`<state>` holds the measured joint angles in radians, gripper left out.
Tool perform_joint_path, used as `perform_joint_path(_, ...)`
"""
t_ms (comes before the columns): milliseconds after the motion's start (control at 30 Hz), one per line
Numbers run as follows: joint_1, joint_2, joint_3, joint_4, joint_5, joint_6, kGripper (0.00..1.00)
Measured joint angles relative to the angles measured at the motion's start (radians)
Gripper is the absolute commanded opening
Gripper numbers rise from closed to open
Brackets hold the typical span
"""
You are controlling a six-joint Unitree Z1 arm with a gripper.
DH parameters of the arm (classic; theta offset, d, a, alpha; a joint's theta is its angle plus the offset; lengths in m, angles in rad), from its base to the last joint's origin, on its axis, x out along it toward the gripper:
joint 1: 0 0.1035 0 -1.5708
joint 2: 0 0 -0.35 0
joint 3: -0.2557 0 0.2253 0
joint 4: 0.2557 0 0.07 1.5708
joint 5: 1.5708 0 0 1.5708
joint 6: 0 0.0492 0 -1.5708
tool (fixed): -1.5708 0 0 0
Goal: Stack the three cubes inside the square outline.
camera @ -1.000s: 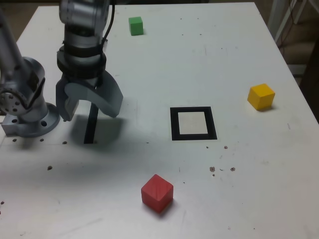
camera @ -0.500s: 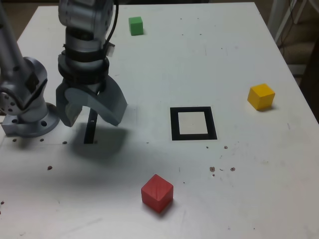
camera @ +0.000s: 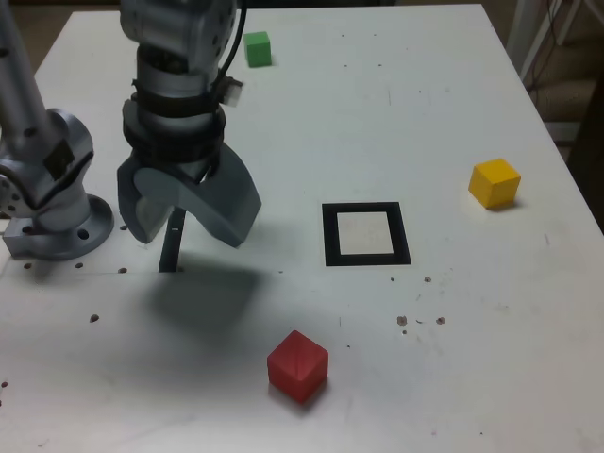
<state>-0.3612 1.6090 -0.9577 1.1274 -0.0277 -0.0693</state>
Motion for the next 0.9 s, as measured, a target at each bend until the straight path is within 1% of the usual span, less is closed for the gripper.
perform_joint_path(467,-0.128,0.072,-0.168,0.074,0.018,-0.020,0.98)
perform_joint_path(900,-0.227,0.147,-0.269,0.082,0.027,-0.024,0.98)
